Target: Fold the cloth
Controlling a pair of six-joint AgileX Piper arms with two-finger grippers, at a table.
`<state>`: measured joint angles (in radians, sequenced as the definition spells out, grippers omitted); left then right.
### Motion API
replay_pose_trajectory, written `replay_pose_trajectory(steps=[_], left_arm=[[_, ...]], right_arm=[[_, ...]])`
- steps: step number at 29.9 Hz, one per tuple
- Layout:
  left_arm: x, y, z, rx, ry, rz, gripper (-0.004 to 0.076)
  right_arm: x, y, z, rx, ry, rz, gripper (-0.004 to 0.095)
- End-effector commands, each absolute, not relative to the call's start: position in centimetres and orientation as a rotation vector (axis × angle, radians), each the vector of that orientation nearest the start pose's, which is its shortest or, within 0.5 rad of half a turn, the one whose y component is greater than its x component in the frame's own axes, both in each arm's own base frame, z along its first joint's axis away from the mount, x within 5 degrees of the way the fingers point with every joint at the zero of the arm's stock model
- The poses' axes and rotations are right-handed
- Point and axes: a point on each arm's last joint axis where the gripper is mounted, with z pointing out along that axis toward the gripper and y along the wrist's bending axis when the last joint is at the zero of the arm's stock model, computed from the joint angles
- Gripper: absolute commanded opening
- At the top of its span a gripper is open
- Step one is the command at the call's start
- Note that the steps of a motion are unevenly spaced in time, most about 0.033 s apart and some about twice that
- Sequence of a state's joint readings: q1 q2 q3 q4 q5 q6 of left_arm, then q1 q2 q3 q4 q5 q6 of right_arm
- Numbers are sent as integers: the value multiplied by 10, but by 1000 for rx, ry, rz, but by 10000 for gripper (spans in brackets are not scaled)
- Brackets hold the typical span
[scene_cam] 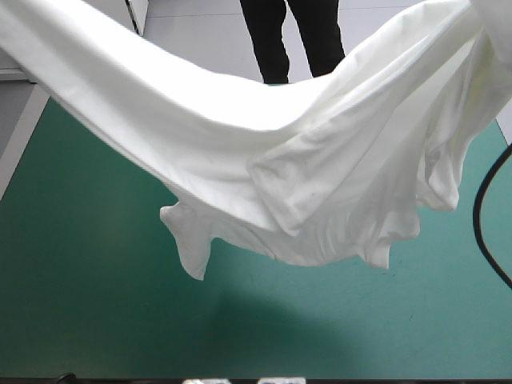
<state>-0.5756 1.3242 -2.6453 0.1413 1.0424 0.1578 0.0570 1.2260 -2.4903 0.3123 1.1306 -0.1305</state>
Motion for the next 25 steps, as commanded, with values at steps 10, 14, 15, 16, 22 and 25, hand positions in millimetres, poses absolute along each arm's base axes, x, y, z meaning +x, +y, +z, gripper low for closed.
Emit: replay_pose_trajectory(steps=[10,14,15,16,22,25], left_arm=[[91,-33,637,469,1573,-66,-9],[128,-38,584,472,1809,169,-9],[141,-43,567,478,1869,230,-9],[149,-45,558,474,1896,273,-9],[236,-89,470,553,2026,431,-9],[272,-102,443,561,2117,379,-9]], right_arm=[[90,27,629,-207,1644,272,-17],[124,21,580,-148,1866,197,-17],[134,21,569,-143,1903,198,-17],[146,22,554,-135,1948,197,-17],[223,23,479,-78,2044,188,-17],[256,24,451,-65,2110,182,-17]])
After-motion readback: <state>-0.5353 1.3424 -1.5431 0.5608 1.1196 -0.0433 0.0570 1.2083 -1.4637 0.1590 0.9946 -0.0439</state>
